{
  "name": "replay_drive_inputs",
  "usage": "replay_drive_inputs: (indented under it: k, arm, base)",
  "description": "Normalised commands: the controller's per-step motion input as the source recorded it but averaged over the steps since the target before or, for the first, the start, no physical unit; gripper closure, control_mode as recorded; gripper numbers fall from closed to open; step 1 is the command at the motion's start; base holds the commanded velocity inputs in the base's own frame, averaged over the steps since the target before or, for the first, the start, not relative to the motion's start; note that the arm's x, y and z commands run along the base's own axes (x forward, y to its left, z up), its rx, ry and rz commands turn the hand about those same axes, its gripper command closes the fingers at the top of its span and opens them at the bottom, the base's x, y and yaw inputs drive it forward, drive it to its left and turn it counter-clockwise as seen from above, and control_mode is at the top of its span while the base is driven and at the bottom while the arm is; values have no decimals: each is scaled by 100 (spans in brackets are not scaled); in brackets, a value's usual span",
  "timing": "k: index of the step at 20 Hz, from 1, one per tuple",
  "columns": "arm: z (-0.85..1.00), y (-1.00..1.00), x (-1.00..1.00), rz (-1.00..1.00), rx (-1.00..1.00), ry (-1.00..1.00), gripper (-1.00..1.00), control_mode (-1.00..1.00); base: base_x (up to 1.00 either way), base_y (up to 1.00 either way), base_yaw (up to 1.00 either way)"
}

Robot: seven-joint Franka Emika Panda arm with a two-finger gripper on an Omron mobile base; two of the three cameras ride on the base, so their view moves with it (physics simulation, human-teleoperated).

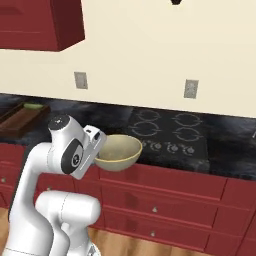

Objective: Place the two vegetables and bowl onto the tray for setting up a vegetable dip station.

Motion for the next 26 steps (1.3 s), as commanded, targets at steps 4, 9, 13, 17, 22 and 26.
replay_drive_inputs:
  k: [4,9,13,17,22,26]
  arm:
    - [0,0,0,0,0,0,100,100]
    - [0,0,0,0,0,0,100,100]
    - [0,0,0,0,0,0,100,100]
    - [0,0,0,0,0,0,100,100]
    - [0,0,0,0,0,0,100,100]
    - [0,0,0,0,0,0,100,100]
  base:
    - [42,100,-4]
    - [72,100,-8]
    - [78,100,-6]
    - [18,100,0]
    - [0,100,0]
    - [22,64,0]
